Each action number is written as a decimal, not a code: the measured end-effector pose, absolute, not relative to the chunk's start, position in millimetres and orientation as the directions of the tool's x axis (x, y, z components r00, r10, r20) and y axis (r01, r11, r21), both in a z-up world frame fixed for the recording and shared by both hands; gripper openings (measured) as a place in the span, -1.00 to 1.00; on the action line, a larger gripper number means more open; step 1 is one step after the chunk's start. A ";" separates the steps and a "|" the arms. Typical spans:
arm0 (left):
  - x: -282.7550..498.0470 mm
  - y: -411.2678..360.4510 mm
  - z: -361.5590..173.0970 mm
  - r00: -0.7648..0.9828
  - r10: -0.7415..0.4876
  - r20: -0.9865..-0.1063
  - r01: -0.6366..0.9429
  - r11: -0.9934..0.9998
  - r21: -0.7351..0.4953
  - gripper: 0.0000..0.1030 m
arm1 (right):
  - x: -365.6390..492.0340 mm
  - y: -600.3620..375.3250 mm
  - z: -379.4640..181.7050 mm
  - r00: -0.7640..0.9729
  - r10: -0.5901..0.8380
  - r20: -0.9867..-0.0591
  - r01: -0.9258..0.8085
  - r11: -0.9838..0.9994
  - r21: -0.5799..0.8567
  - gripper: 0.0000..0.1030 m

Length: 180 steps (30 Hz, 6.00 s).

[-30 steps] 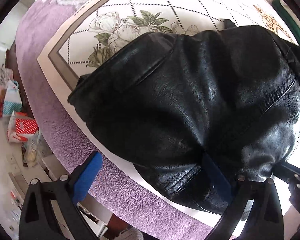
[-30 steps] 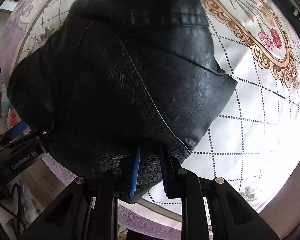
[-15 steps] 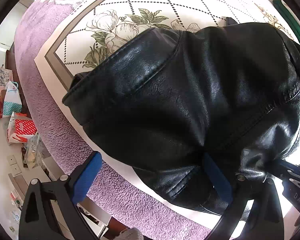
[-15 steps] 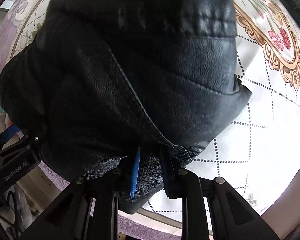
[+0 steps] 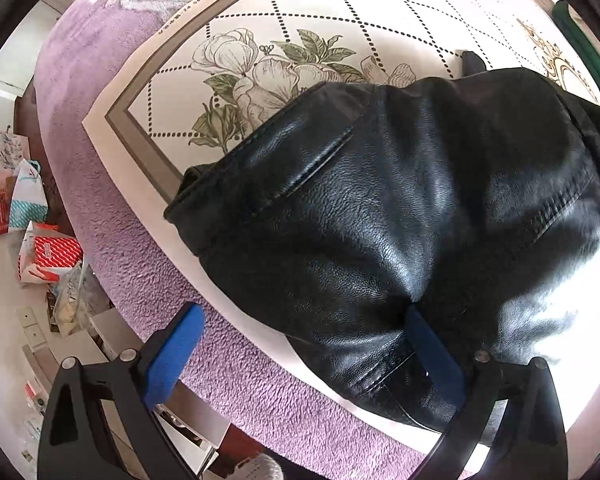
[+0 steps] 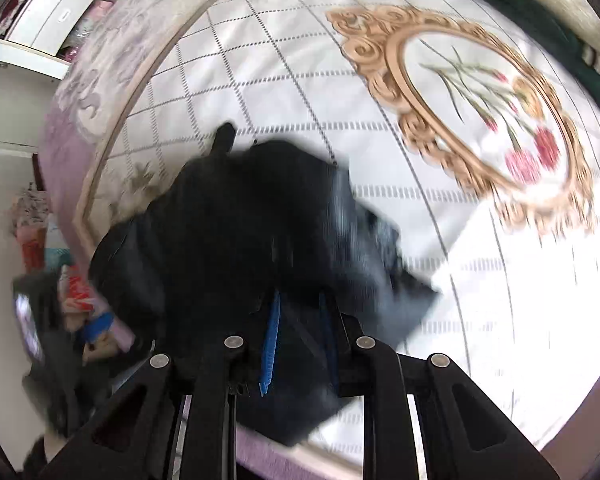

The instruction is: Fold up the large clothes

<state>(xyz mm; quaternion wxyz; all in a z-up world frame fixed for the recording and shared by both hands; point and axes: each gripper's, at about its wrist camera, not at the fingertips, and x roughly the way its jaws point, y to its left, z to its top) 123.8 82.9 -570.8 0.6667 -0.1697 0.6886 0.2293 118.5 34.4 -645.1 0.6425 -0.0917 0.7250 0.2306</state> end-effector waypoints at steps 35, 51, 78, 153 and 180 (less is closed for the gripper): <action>83.5 159.0 -594.7 0.415 -0.256 -0.873 -0.721 0.493 -0.487 0.21 | 81.8 -137.2 -748.0 -0.233 0.835 -0.499 0.270 0.549 0.791 0.21; 97.3 131.5 -505.3 0.440 -0.257 -0.860 -0.608 0.620 -0.496 -0.53 | 110.8 -170.3 -619.7 -0.148 0.847 -0.511 0.093 0.526 0.845 -0.19; 56.9 135.6 -444.6 0.343 -0.178 -0.922 -0.682 0.627 -0.375 -0.53 | 42.9 -166.8 -602.0 -0.273 0.853 -0.445 0.153 0.495 0.855 -0.21; 270.1 -59.3 -88.4 0.645 -0.103 -0.758 0.178 0.984 0.018 0.93 | 29.5 -173.7 -45.2 0.636 -0.322 -0.701 0.359 0.928 -0.101 0.97; 134.1 -53.8 15.4 0.739 -0.082 -0.668 0.115 0.993 0.005 0.97 | -143.3 -149.0 114.7 0.759 -0.281 -0.587 0.301 0.951 -0.067 1.00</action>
